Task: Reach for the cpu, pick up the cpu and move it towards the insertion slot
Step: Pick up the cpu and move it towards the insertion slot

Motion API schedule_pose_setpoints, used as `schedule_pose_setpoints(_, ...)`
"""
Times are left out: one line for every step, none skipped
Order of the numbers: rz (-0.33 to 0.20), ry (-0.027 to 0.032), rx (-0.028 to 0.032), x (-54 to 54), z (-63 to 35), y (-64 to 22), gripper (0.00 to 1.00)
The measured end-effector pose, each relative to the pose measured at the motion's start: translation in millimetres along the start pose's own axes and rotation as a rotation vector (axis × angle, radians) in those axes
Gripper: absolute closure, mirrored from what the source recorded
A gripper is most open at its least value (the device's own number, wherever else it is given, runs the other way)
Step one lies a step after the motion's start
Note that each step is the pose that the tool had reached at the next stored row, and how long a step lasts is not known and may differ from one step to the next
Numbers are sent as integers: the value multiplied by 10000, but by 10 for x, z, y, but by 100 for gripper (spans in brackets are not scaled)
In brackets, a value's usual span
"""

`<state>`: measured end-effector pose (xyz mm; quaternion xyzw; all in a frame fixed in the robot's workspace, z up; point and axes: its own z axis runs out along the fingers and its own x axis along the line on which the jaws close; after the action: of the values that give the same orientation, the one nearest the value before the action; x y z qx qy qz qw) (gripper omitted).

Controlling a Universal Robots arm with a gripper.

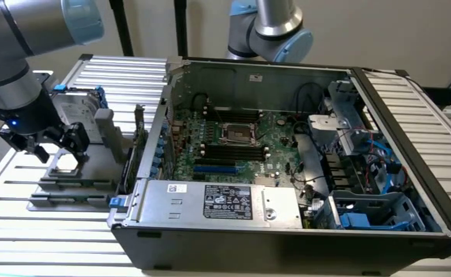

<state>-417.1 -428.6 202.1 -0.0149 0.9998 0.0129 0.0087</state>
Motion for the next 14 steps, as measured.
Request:
schedule_pose_setpoints(8,1,0,0,0,0,22)
schedule_pose_setpoints(21,0,0,1,1,2,22)
schedule_pose_setpoints(35,-1,-1,1,2,3,22)
schedule_pose_setpoints(49,-3,-1,1,3,6,22)
schedule_pose_setpoints(60,-3,-1,1,4,9,22)
schedule_pose_setpoints(68,-2,1,2,4,9,22)
schedule_pose_setpoints(75,-3,0,2,6,11,22)
schedule_pose_setpoints(81,-2,0,2,7,13,22)
schedule_pose_setpoints(85,-1,2,4,9,14,22)
schedule_pose_setpoints(87,-2,1,4,13,14,22)
schedule_pose_setpoints(89,-2,1,4,18,15,22)
schedule_pose_setpoints(92,1,0,4,24,15,22)
schedule_pose_setpoints(94,7,0,5,30,15,22)
schedule_pose_setpoints(98,12,1,5,36,15,22)
